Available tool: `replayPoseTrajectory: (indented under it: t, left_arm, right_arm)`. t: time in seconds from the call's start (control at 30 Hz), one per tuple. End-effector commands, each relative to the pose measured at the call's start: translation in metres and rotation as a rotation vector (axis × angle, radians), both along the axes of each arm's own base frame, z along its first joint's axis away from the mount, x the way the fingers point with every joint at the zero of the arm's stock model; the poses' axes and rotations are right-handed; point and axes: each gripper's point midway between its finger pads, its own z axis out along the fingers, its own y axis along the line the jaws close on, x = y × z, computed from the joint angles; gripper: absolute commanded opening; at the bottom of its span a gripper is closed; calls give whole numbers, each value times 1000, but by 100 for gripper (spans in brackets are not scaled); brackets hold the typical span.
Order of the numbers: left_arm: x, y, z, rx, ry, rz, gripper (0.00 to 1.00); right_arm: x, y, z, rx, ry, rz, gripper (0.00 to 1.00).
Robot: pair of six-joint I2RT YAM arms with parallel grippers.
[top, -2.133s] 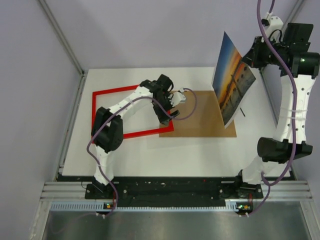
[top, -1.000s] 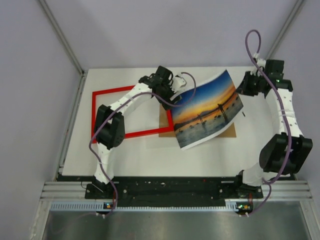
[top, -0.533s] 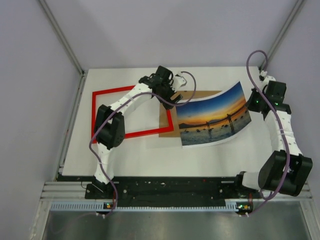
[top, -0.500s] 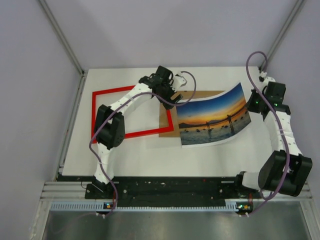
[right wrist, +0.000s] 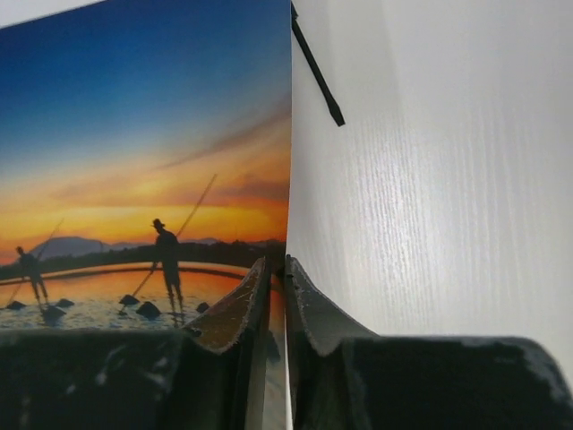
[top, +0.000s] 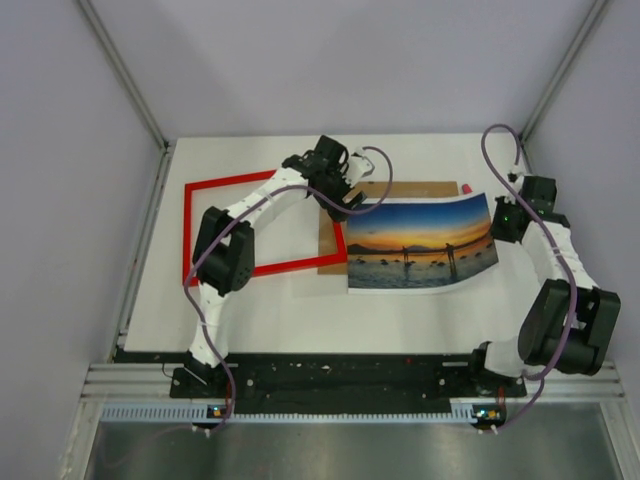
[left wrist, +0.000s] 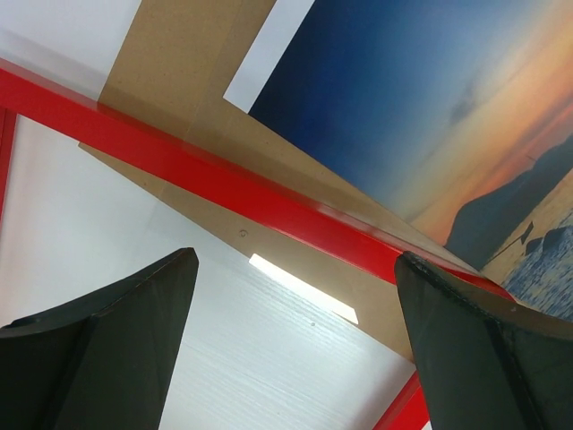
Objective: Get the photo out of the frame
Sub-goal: Place the photo in the photo frame.
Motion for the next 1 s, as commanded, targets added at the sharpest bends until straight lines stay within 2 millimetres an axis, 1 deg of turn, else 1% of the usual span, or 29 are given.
replayPoseTrajectory:
  t: [0.0, 0.07, 0.13, 0.2, 0.3, 0.33, 0.47, 0.57, 0.63, 0.73, 0.77, 0.87, 0.97]
  left_arm:
    - [4, -9, 26, -60, -36, 4, 98]
    - [2, -7, 32, -61, -45, 3, 98]
    - [-1, -5, 40, -69, -54, 2, 98]
    - [-5, -3, 47, -78, -61, -9, 98]
    - [-12, 0, 55, -79, -72, -22, 98]
    - [-14, 3, 54, -74, -71, -25, 98]
    - [-19, 11, 67, -75, -89, -29, 98]
    - [-18, 24, 84, -101, -104, -3, 98]
    - [-15, 34, 102, -130, -126, 24, 98]
    - [-14, 54, 130, -189, -152, 68, 98]
    - [-14, 60, 140, -205, -165, 89, 98]
    - [-7, 88, 163, -212, -238, 238, 98]
    - [-16, 112, 175, -189, -236, 332, 98]
  right_arm:
    - [-2, -17, -3, -85, 31, -1, 19]
    - [-5, -17, -6, -89, 47, 7, 33]
    - [-6, -15, -9, -84, 51, 18, 50]
    - [-6, -12, -13, -70, 61, 27, 61]
    - [-6, -10, -17, -58, 78, 38, 71]
    - [-6, -12, -19, -58, 88, 34, 74]
    - [-4, -14, -13, -75, 79, 37, 81]
    - [1, -15, 6, -101, 30, 63, 86]
    - [6, -15, 27, -119, -25, 78, 89]
    - [9, -14, 59, -146, -112, 101, 99]
    - [9, -12, 69, -152, -140, 109, 99]
    - [9, -8, 95, -162, -219, 130, 99]
    - [7, -1, 117, -168, -287, 162, 99]
